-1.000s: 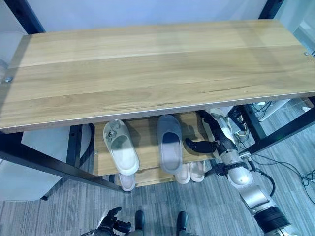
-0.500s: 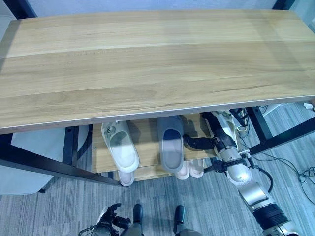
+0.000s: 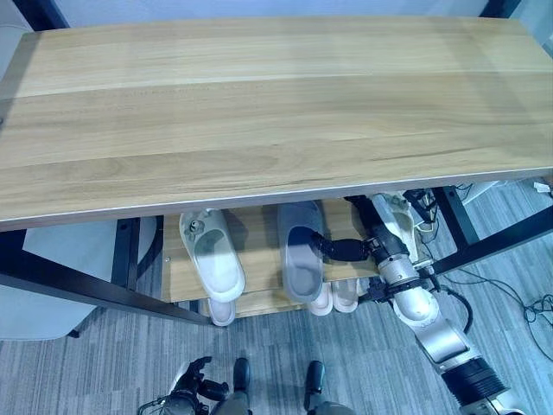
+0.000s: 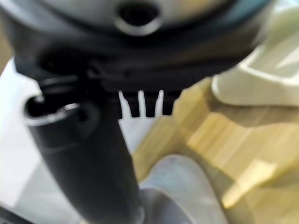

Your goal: Arrange the slippers neatly on the shoe rack.

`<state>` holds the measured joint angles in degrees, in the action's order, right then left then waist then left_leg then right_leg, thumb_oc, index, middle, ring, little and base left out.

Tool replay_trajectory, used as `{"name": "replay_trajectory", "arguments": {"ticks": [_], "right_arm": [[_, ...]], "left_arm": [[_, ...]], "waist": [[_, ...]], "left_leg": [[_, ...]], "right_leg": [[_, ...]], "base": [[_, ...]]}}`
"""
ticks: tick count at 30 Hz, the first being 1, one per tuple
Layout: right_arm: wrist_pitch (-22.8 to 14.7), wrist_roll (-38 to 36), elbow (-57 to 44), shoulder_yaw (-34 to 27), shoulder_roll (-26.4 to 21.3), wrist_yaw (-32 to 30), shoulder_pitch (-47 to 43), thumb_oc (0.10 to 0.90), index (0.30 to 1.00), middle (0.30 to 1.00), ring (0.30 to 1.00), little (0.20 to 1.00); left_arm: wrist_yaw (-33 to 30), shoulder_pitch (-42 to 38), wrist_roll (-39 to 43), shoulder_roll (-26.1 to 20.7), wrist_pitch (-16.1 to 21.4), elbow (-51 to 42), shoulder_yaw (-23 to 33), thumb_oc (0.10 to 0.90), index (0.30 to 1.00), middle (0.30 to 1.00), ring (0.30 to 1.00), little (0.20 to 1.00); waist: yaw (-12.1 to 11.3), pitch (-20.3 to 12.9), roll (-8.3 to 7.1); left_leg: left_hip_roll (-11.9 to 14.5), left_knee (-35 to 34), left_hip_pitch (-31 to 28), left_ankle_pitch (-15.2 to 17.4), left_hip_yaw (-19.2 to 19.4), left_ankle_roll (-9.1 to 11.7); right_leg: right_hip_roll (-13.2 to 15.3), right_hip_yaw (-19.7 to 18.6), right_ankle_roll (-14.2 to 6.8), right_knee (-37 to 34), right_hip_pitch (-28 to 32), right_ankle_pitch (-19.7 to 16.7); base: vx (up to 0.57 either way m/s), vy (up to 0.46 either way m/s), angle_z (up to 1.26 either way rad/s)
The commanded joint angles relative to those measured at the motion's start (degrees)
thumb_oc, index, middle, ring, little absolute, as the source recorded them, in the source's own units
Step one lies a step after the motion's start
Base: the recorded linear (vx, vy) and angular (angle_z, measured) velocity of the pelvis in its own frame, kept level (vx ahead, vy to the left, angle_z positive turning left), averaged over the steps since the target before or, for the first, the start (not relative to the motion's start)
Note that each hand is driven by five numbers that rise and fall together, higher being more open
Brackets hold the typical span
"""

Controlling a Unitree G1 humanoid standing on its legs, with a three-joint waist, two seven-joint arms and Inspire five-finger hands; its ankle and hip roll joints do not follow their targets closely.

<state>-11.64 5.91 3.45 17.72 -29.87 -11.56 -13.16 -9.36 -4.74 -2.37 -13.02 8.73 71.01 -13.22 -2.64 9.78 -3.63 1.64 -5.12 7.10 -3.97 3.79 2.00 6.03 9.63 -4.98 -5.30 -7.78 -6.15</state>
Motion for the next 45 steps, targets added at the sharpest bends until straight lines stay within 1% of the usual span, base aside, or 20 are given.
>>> {"name": "replay_trajectory", "arguments": {"ticks": [1,6,11,19,20,21,22,27,28,31,35,37,38,39,41,42,44,45], "right_arm": [[-5.3,-1.65,-4.53,-2.07,2.21,-1.65,-5.22,0.8,0.9,0.9,0.9,0.9],[-4.74,-2.1,-2.26,-0.91,2.17,-1.19,-6.1,0.8,0.9,0.9,0.9,0.9],[-4.69,-4.15,1.25,0.23,1.77,0.14,-6.68,0.8,0.9,0.9,0.9,0.9],[-3.98,-4.07,5.59,0.1,2.22,-1.41,-7.84,0.8,0.9,0.9,0.9,0.9],[-3.96,-3.85,5.68,-0.1,2.2,-1.65,-7.93,0.678,0.716,0.716,0.716,0.716],[-3.89,-3.43,5.72,-0.36,2.05,-1.92,-8.07,0.42,0.331,0.331,0.331,0.331],[-3.9,-2.75,5.41,-0.83,1.85,-2.55,-8.03,0.4,0.3,0.3,0.3,0.3],[-4.18,-2.15,3.49,-1.5,2.36,-3.2,-7.25,0.4,0.3,0.3,0.3,0.3],[-4.34,-1.8,1.03,-1.82,2.39,-2.82,-6.06,0.4,0.3,0.3,0.3,0.3],[-4.51,-1.06,-2.28,-2.03,2.14,-2.07,-4.19,0.4,0.3,0.3,0.3,0.3],[-5.18,1.77,-8.82,-2.99,1.36,-1.39,-0.43,0.4,0.3,0.3,0.3,0.3],[-6.18,3.92,-14.98,-3.33,0.53,-0.67,2.23,0.4,0.3,0.3,0.3,0.3],[-6.09,3.92,-15.17,-3.39,0.51,-0.61,2.39,0.4,0.3,0.3,0.3,0.3],[-6.78,5.59,-19.21,-3.06,-0.44,0.47,4.49,0.4,0.3,0.3,0.3,0.3],[-6.99,6.18,-21.19,-2.78,-0.99,1.47,5.84,0.4,0.3,0.3,0.3,0.3],[-7.68,8.15,-23.02,-1.3,-2.65,3.21,7.81,0.4,0.3,0.3,0.3,0.3],[-8.0,8.73,-23.41,-0.31,-3.43,4.05,8.72,0.4,0.3,0.3,0.3,0.3],[-8.34,8.5,-23.18,1.1,-3.93,5.13,9.36,0.4,0.3,0.3,0.3,0.3]], "left_arm": [[-0.48,0.1,-0.22,2.06,0.73,4.22,-3.32,0.8,0.9,0.9,0.9,0.9],[-0.34,0.0,-0.02,1.98,0.77,4.3,-3.55,0.8,0.9,0.9,0.9,0.9],[0.08,0.21,0.07,1.71,0.85,4.39,-3.99,0.8,0.9,0.9,0.9,0.9],[-0.09,-0.03,1.03,1.62,0.99,4.32,-4.19,0.8,0.9,0.9,0.9,0.9],[-0.14,-0.05,1.04,1.58,1.05,4.27,-4.14,0.8,0.9,0.9,0.9,0.9],[-0.22,0.01,1.0,1.53,1.08,4.25,-4.08,0.8,0.9,0.9,0.9,0.9],[-0.28,0.19,0.92,1.56,1.09,4.27,-4.0,0.8,0.9,0.9,0.9,0.9],[-0.52,0.08,0.61,1.67,0.96,4.55,-3.86,0.8,0.9,0.9,0.9,0.9],[-0.67,0.07,0.36,1.58,0.82,4.64,-3.54,0.8,0.9,0.9,0.9,0.9],[-0.66,0.25,0.19,1.61,0.78,4.53,-3.27,0.8,0.9,0.9,0.9,0.9],[-0.56,0.69,-0.45,1.74,0.7,4.41,-2.65,0.8,0.9,0.9,0.9,0.9],[-0.51,1.13,-0.68,1.73,0.73,4.13,-1.87,0.8,0.9,0.9,0.9,0.9],[-0.51,1.18,-0.69,1.74,0.72,4.11,-1.89,0.8,0.9,0.9,0.9,0.9],[-0.54,1.53,-0.55,1.58,0.83,3.91,-0.9,0.8,0.9,0.9,0.9,0.9],[-0.56,1.85,-0.15,1.41,0.91,3.68,-0.16,0.8,0.9,0.9,0.9,0.9],[-0.73,2.55,1.39,0.96,1.41,3.08,1.82,0.8,0.9,0.9,0.9,0.9],[-0.87,2.84,2.64,0.71,1.77,2.52,2.87,0.8,0.9,0.9,0.9,0.9],[-1.23,2.83,4.44,0.32,2.2,1.54,4.12,0.8,0.9,0.9,0.9,0.9]], "waist": [[-2.01,-1.16,-0.33],[-2.29,-0.79,-0.33],[-2.93,-0.36,-0.39],[-3.36,0.09,-0.4],[-3.39,0.15,-0.37],[-3.41,0.14,-0.33],[-3.37,0.1,-0.25],[-3.18,0.01,-0.24],[-2.91,-0.13,-0.24],[-2.61,-0.34,-0.24],[-1.98,-0.89,-0.34],[-1.35,-1.42,-0.47],[-1.39,-1.4,-0.45],[-0.9,-1.79,-0.46],[-0.87,-1.9,-0.46],[-0.77,-2.25,-0.52],[-0.8,-2.06,-0.56],[-0.86,-1.52,-0.67]], "left_leg": [[-0.31,0.12,0.05,2.74,-1.87,1.41],[-0.3,0.12,0.65,2.51,-2.05,1.49],[-0.33,0.12,1.5,2.23,-2.45,1.55],[-0.46,0.12,2.42,1.94,-2.71,1.56],[-0.46,0.12,2.45,1.93,-2.72,1.58],[-0.49,0.12,2.42,1.97,-2.73,1.56],[-0.52,0.12,2.34,2.06,-2.73,1.53],[-0.54,0.12,1.91,2.34,-2.6,1.45],[-0.53,0.12,1.47,2.6,-2.39,1.42],[-0.43,0.12,0.81,2.89,-2.19,1.35],[-0.22,0.12,-0.77,3.55,-1.51,1.21],[-0.01,0.12,-2.19,4.11,-0.86,1.05],[0.0,0.12,-2.28,4.13,-0.84,1.06],[0.12,0.12,-3.34,4.5,-0.56,0.96],[0.2,0.12,-4.0,4.75,-0.38,0.91],[0.35,0.12,-5.2,4.94,-0.04,0.86],[0.46,0.78,-5.82,5.22,0.17,0.87],[0.61,3.14,-5.5,6.01,0.17,0.87]], "right_leg": [[0.14,-0.71,-3.68,0.3,4.17,6.59],[0.16,-0.45,-3.72,0.3,3.59,6.43],[0.15,-0.15,-3.67,0.3,3.03,6.35],[0.23,0.1,-3.6,0.3,2.35,6.18],[0.26,0.11,-3.62,0.3,2.34,6.17],[0.29,0.09,-3.64,0.3,2.33,6.17],[0.34,0.13,-3.62,0.3,2.29,6.15],[0.4,-0.06,-3.65,0.3,2.46,6.17],[0.39,-0.14,-3.65,0.3,2.71,6.25],[0.36,-0.33,-3.64,0.3,3.25,6.38],[0.15,-0.95,-3.71,0.3,4.4,6.69],[0.02,-1.52,-3.76,0.3,5.4,6.97],[0.02,-1.54,-3.76,0.3,5.48,6.98],[-0.16,-2.02,-3.73,0.3,6.3,7.18],[-0.26,-2.26,-3.75,0.3,6.8,7.38],[-0.46,-2.65,-3.59,0.3,7.79,7.83],[-0.45,-2.9,-3.48,0.3,8.59,8.1],[-0.34,-2.93,-3.24,0.81,9.03,8.37]], "base": [[0.0,0.0,0.0],[0.0,-0.002,0.02],[0.0,-0.001,0.02],[0.0,-0.002,0.03],[0.0,0.0,0.0],[0.0,0.0,0.0],[0.0,0.0,0.0],[0.0,0.0,0.0],[0.0,0.0,0.0],[0.0,0.0,0.0],[0.0,0.0,0.0],[0.01,-0.014,-0.05],[0.01,-0.024,-0.1],[0.01,-0.015,-0.14],[0.01,-0.031,-0.2],[0.01,-0.033,-0.14],[-0.01,-0.04,-0.26],[-0.08,-0.068,-0.3]]}}
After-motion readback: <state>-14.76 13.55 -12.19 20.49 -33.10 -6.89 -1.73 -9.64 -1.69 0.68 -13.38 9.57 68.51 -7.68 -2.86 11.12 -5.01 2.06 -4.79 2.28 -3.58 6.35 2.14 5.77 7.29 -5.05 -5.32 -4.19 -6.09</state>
